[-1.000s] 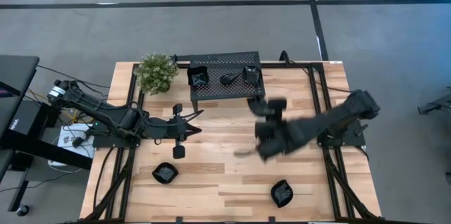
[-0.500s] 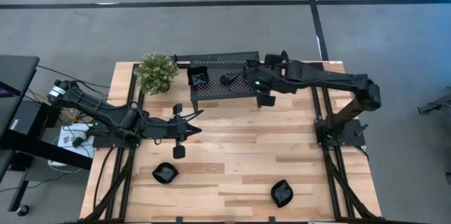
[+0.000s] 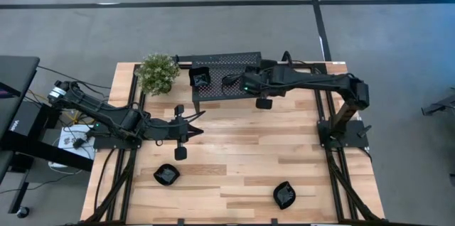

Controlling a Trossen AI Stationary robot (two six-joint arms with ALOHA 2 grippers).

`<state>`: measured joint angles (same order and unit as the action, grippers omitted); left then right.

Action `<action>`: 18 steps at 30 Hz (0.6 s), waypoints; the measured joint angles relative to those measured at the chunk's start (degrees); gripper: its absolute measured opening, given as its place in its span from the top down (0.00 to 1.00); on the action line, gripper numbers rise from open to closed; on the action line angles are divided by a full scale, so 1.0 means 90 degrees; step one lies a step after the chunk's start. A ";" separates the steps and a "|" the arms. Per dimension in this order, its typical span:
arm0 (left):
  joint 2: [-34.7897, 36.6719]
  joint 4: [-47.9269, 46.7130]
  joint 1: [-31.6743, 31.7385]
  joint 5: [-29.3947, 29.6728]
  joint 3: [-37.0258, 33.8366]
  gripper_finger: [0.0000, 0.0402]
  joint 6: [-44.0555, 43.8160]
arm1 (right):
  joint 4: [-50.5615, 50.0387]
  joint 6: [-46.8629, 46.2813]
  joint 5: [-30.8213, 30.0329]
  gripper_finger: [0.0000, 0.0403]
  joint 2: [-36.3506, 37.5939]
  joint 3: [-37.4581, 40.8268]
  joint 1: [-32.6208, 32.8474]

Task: Pick & Place Mini shaped plates
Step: Stack the leaf shaped plate on top of the leaf shaped plates on the shelf

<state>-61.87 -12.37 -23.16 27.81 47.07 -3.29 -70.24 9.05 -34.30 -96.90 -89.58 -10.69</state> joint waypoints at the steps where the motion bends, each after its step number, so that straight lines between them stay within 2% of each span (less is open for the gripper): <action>1: 0.0000 0.0004 0.0002 0.0002 0.0000 0.97 0.0000 | -0.0029 0.0005 -0.0045 0.94 0.0010 0.0000 0.0002; 7: 0.0000 -0.0001 0.0000 0.0002 0.0000 0.97 0.0000 | -0.0108 -0.0070 -0.0051 0.83 0.0086 -0.0002 0.0048; 11: 0.0000 0.0000 0.0000 0.0000 0.0000 0.97 0.0000 | -0.0197 -0.0924 -0.0035 0.78 0.0149 -0.0002 0.0332; 13: 0.0000 0.0001 0.0000 0.0000 0.0000 0.97 0.0000 | -0.0466 -0.1503 0.0086 0.77 0.0199 -0.0005 0.0620; 18: 0.0000 -0.0003 0.0000 0.0001 0.0000 0.97 0.0000 | -0.1070 -0.2828 0.0864 0.77 0.0451 -0.0005 0.1744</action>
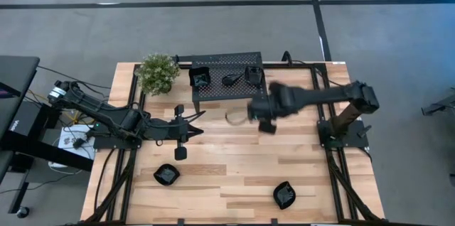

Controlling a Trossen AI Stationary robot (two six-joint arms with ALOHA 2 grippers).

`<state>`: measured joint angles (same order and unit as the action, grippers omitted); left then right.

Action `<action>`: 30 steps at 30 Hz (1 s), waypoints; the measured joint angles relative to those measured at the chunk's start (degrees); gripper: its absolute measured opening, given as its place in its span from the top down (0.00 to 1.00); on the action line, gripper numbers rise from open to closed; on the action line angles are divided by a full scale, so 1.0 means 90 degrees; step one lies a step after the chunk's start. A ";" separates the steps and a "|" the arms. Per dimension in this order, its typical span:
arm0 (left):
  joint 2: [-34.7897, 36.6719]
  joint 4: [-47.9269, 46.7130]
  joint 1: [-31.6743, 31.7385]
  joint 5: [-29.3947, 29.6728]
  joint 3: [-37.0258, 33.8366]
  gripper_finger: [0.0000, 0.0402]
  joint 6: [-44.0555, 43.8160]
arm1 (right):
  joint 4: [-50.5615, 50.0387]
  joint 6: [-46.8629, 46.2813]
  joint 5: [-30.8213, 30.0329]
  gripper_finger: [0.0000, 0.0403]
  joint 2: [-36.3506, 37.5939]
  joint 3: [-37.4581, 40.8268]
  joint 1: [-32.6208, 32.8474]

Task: Pick & Place Mini shaped plates
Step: Stack the leaf shaped plate on top of the leaf shaped plates on the shelf

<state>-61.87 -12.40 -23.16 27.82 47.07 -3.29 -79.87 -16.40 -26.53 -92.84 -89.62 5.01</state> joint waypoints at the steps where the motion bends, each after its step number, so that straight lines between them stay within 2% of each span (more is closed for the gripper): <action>1: 0.0000 0.0001 0.0000 0.0001 0.0000 0.97 0.0000 | -0.0029 -0.0477 0.0158 0.77 0.0023 0.0000 0.0276; 8: 0.0000 0.0000 0.0000 -0.0001 0.0000 0.97 0.0000 | 0.0223 -0.3633 0.0993 0.77 -0.0107 0.0354 0.2357; 10: 0.0000 0.0002 0.0000 0.0000 0.0000 0.97 0.0000 | 0.0510 -0.4934 0.1316 0.77 -0.0143 0.0655 0.2941; 13: 0.0000 0.0007 0.0000 0.0003 0.0000 0.97 0.0000 | 0.1437 -0.6825 0.1644 0.77 -0.0130 0.1246 0.3733; 16: 0.0000 0.0044 0.0000 0.0003 0.0000 0.97 0.0000 | 0.2611 -0.8119 0.1682 0.77 -0.0133 0.1788 0.4420; 18: 0.0000 0.0051 0.0000 0.0004 0.0000 0.97 0.0000 | 0.3599 -0.8634 0.1671 0.77 -0.0170 0.2067 0.4730; 20: 0.0000 0.0053 0.0000 0.0004 0.0000 0.97 0.0000 | 0.4084 -0.8988 0.1648 0.77 -0.0293 0.2178 0.4945; 22: 0.0000 0.0055 0.0000 0.0004 0.0000 0.97 0.0000 | 0.4198 -0.9260 0.1778 0.77 -0.0546 0.2150 0.4996; 26: 0.0000 0.0099 0.0000 0.0004 0.0000 0.97 0.0000 | 0.4062 -0.9314 0.2709 0.77 -0.1151 0.1902 0.4918; 30: 0.0000 0.0146 0.0000 0.0123 0.0000 0.97 0.0002 | 0.3902 -0.9266 0.2954 0.77 -0.1615 0.1578 0.4820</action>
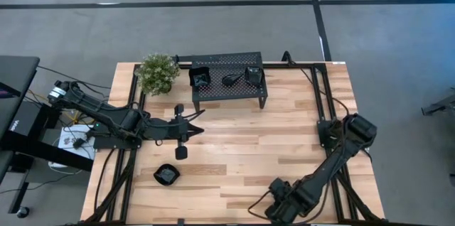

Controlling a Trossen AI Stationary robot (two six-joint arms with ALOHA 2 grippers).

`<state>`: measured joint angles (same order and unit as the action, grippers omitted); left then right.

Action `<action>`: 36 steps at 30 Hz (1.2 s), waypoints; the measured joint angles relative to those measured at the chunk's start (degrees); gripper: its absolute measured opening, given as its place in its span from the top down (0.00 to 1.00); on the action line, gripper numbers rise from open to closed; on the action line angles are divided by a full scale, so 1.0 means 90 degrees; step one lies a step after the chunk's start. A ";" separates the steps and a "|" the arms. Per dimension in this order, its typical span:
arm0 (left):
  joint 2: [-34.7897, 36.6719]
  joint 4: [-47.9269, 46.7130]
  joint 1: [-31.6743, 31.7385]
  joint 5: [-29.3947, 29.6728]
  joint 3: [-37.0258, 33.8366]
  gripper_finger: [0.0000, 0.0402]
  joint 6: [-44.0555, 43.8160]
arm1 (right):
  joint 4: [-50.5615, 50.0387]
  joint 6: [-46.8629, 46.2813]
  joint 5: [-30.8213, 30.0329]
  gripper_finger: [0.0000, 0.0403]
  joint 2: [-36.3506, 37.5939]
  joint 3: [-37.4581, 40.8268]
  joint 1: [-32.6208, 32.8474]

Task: Pick & Place Mini shaped plates
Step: Stack the leaf shaped plate on top of the leaf shaped plates on the shelf

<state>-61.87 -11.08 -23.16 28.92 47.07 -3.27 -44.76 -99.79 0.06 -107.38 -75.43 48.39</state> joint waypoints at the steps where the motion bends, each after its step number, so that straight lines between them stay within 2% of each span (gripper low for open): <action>1: 0.0000 0.0004 0.0000 0.0033 0.0000 0.97 0.0000 | 0.0015 0.0069 0.0005 0.77 -0.0078 -0.0076 -0.0019; 8: 0.0000 0.0053 0.0120 0.0051 0.0000 0.97 0.0000 | -0.0160 0.0132 0.0021 0.77 -0.0500 -0.0435 -0.0193; 16: 0.0000 0.0054 0.0240 0.0051 0.0000 0.97 0.0000 | -0.0239 0.0405 -0.0066 0.77 -0.0502 -0.0446 -0.0125; 20: 0.0000 0.0052 0.0240 0.0049 0.0000 0.97 0.0000 | -0.0573 0.0177 -0.0156 0.77 -0.0502 -0.0446 -0.0038; 29: 0.0000 0.0052 0.0240 0.0047 0.0000 0.97 0.0000 | -0.0343 0.0320 -0.0060 0.77 -0.0706 -0.0443 0.0035; 36: 0.0000 0.0152 0.0238 0.0047 -0.0001 0.97 -0.0002 | -0.0706 0.0425 -0.0024 0.77 -0.0586 -0.0443 -0.0013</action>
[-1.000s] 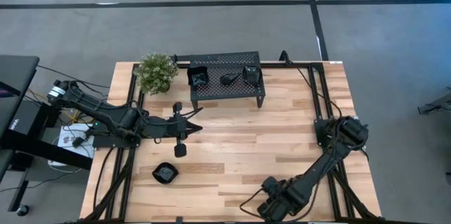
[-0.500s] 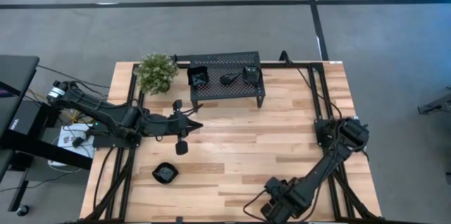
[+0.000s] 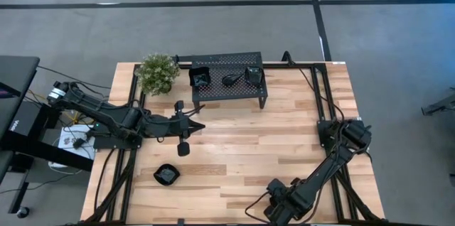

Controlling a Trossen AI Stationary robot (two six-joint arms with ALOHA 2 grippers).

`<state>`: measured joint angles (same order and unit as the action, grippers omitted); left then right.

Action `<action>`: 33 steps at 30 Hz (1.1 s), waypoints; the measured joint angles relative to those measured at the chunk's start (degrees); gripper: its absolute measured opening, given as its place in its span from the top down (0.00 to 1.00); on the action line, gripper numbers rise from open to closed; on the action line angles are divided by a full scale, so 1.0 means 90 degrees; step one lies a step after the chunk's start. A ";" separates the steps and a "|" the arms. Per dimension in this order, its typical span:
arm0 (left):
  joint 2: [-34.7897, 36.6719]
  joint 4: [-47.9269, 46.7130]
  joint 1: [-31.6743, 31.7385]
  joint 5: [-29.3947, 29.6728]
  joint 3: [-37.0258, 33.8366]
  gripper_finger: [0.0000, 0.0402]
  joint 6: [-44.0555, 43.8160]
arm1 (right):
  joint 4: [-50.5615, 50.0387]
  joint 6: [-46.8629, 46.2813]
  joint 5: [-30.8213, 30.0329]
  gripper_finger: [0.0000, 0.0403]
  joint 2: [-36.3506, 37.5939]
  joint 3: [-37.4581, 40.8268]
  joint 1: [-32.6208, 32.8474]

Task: Pick & Place Mini shaped plates
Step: Stack the leaf shaped plate on top of the leaf shaped plates on the shelf

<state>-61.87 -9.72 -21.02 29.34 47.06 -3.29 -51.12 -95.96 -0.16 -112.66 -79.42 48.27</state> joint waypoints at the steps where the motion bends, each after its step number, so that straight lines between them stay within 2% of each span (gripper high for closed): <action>1: 0.0000 0.0002 0.0002 0.0000 0.0000 0.97 0.0000 | 0.0024 0.0000 -0.0017 0.77 0.0036 -0.0009 -0.0002; 4: 0.0000 0.0036 0.0000 0.0000 0.0001 0.97 0.0000 | 0.0171 0.0007 -0.0204 0.77 0.0109 -0.0015 0.0016; 9: 0.0000 0.0041 0.0002 0.0000 0.0000 0.97 -0.0001 | 0.1151 0.0254 -0.0227 0.77 0.0102 0.0025 0.0039; 15: 0.0000 0.0064 0.0002 0.0000 -0.0001 0.97 -0.0002 | 0.0868 0.0191 -0.0190 0.77 0.0092 0.0053 0.0044; 25: 0.0000 0.0072 0.0000 -0.0002 0.0001 0.97 -0.0022 | 0.1144 0.0030 -0.0393 0.77 0.0017 0.0069 0.0138; 33: 0.0000 0.0092 0.0002 -0.0002 -0.0001 0.97 -0.0022 | 0.1051 0.0408 -0.0008 0.77 -0.0293 0.0066 0.0086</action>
<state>-61.87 -8.88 -21.00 29.32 47.05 -3.49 -41.66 -92.29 -0.23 -115.29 -78.82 49.05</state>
